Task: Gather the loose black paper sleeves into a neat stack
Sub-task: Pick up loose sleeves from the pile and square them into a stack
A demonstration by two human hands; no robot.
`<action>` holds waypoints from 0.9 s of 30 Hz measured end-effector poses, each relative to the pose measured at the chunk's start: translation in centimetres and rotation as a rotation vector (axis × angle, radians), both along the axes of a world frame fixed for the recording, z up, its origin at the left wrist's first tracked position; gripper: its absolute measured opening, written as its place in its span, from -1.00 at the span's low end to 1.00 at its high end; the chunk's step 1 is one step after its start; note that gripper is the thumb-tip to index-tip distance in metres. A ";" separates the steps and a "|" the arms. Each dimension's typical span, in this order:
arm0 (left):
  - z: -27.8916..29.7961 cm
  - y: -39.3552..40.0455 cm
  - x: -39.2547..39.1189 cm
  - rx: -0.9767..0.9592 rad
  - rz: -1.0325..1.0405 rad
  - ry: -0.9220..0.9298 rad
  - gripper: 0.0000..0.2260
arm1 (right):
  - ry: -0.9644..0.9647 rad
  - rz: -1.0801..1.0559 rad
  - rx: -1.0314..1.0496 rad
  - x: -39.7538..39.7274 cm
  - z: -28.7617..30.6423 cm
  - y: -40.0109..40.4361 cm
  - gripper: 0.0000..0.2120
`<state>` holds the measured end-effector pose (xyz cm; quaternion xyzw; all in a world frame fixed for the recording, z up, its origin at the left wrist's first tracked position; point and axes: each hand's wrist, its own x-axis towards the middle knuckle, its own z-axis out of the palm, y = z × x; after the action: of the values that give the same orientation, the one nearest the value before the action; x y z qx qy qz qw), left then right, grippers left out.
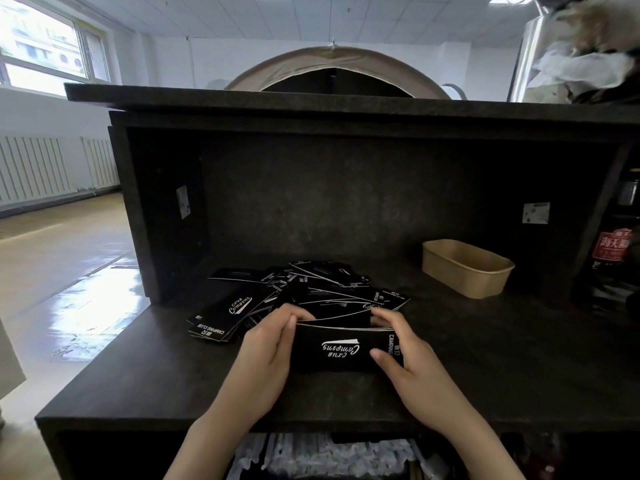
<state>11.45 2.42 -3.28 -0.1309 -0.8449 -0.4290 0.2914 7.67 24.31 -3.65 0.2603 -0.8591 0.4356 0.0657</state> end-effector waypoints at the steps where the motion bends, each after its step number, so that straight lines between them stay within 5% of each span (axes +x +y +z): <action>1: 0.1 0.4 0.1 0.056 -0.030 -0.012 -0.71 | -0.010 0.003 -0.012 0.0 0.0 0.0 -0.49; 5: 0.3 1.5 0.4 0.117 -0.098 -0.032 -0.72 | -0.002 -0.004 0.004 -0.1 -0.2 -0.1 -0.43; 13: -0.5 1.7 -0.3 -0.200 -0.008 0.063 -0.77 | 0.257 -0.091 0.232 0.2 -0.1 -0.6 -0.62; 17: -1.1 1.8 0.0 -0.244 -0.005 0.038 -0.71 | 0.155 -0.008 0.114 0.3 0.1 -0.7 -0.71; 27: -0.5 1.2 0.4 0.043 0.147 0.041 -0.71 | 0.113 0.006 0.079 0.2 0.1 -0.5 -0.85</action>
<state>11.85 3.65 -3.83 -0.0708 -0.8366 -0.4219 0.3421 7.85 23.80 -3.56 0.2894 -0.8697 0.3864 0.1024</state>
